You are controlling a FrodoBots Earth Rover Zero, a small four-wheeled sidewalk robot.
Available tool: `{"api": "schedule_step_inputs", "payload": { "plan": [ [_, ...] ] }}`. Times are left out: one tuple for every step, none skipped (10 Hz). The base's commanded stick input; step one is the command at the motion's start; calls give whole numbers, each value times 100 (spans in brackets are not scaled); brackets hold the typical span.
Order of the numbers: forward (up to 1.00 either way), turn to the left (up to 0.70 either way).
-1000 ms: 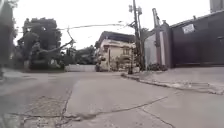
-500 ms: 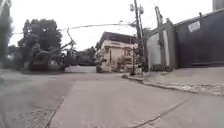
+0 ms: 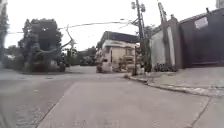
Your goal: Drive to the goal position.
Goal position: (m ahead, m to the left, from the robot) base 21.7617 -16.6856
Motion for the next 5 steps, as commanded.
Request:
{"api": "schedule_step_inputs", "payload": {
  "plan": [
    [85, 31],
    [85, 0],
    [85, 0],
    [85, 0],
    [85, 0]
  ]
}}
